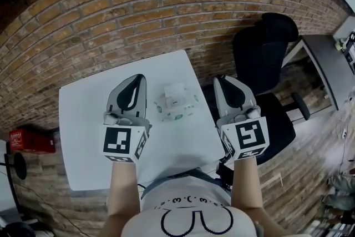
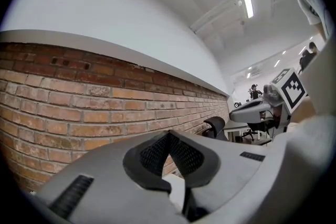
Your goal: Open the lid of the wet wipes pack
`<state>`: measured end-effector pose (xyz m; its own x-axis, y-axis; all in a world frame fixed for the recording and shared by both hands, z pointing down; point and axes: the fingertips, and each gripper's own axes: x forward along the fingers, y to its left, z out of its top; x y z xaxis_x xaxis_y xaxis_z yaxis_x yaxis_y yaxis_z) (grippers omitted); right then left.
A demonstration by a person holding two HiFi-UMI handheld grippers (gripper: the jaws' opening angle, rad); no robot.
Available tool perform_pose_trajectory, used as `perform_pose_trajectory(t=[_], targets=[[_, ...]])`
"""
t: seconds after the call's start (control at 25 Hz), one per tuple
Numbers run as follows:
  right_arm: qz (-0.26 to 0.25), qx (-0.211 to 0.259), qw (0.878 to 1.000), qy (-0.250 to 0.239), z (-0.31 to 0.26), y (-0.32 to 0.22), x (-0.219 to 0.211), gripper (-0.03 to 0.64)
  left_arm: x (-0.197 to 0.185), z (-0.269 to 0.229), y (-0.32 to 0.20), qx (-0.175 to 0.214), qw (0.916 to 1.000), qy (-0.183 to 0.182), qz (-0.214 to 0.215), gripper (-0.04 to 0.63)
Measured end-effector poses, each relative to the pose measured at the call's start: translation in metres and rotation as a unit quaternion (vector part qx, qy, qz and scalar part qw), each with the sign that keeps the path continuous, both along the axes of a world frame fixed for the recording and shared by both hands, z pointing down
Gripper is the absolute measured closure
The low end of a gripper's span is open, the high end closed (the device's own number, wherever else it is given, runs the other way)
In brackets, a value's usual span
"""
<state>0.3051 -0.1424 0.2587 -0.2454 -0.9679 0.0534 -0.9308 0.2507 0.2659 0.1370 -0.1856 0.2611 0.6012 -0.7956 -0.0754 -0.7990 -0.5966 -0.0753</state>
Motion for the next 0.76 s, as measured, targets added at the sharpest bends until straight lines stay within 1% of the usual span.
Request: perform_pose_trajectory(t=[0.28, 0.48, 0.76], targets=[[0.003, 0.001, 1.0, -0.021, -0.0034, 0.0041, 0.0003, 0.615, -0.0009, -0.0045, 0.0041, 0.003, 1.0, 0.002, -0.001, 0.597], [0.012, 0.005, 1.0, -0.015, -0.0037, 0.0042, 0.0015, 0.615, -0.0028, -0.0051, 0.0051, 0.002, 1.0, -0.001, -0.003, 0.597], [0.011, 0.001, 1.0, -0.013, -0.0012, 0.006, 0.0002, 0.615, -0.004, -0.0032, 0.0056, -0.002, 1.0, -0.003, -0.005, 0.597]])
